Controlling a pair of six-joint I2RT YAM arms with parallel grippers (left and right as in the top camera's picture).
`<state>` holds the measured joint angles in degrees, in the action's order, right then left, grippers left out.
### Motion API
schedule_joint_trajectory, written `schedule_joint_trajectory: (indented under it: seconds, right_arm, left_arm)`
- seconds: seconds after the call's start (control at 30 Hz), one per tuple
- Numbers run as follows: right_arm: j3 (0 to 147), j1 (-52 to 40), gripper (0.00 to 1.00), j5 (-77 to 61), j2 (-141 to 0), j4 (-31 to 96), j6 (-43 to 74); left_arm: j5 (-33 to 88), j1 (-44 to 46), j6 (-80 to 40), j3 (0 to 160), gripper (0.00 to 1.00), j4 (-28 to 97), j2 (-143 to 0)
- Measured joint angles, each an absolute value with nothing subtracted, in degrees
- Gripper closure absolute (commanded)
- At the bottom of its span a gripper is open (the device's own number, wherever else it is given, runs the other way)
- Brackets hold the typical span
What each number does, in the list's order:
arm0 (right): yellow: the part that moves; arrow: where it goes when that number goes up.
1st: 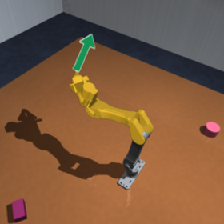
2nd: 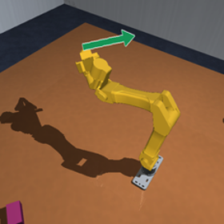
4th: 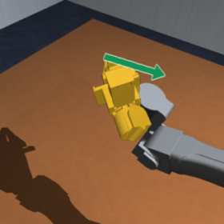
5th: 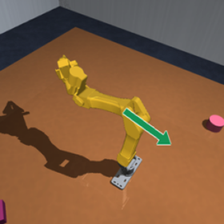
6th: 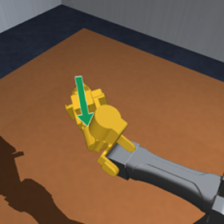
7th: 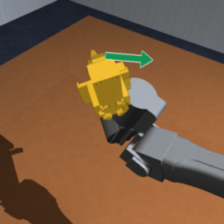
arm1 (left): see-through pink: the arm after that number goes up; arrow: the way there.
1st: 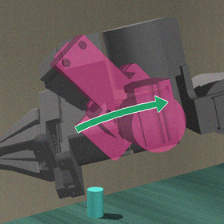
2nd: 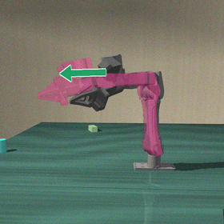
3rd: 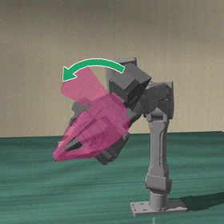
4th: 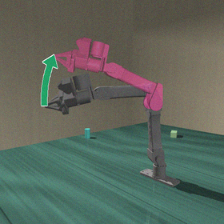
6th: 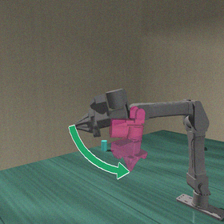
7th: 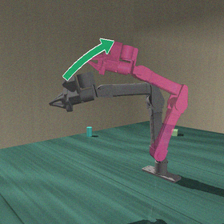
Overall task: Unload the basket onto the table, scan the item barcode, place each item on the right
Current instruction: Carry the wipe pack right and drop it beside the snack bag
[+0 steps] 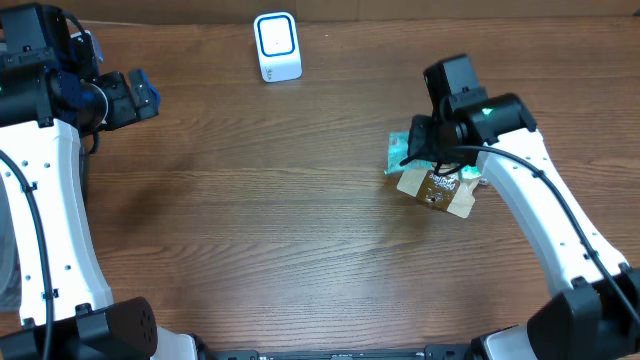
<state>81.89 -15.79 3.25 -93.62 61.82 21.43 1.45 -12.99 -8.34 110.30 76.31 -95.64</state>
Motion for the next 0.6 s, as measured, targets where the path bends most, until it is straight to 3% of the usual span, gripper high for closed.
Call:
schedule_joint_trajectory:
  seconds: [0.17, 0.4, 0.5, 0.6]
  right_arm:
    - [72.9, -12.7, 0.96, 2.8, -93.9, 53.5, 20.9]
    - [68.0, -9.9, 0.76, 3.6, -94.1, 52.7, 19.7]
    - [68.0, -8.8, 0.59, 4.0, -94.0, 53.6, 19.4]
    - [68.1, -8.3, 0.53, 4.4, -94.0, 54.8, 19.3]
  left_arm:
    - [1.5, -13.0, -8.3, 110.3, 0.00, 76.3, -95.6]
    - [1.5, -13.0, -8.3, 110.3, 0.00, 76.3, -95.6]
    - [1.5, -13.0, -8.3, 110.3, 0.01, 76.3, -95.6]
    - [1.5, -13.0, -8.3, 110.3, 0.00, 76.3, -95.6]
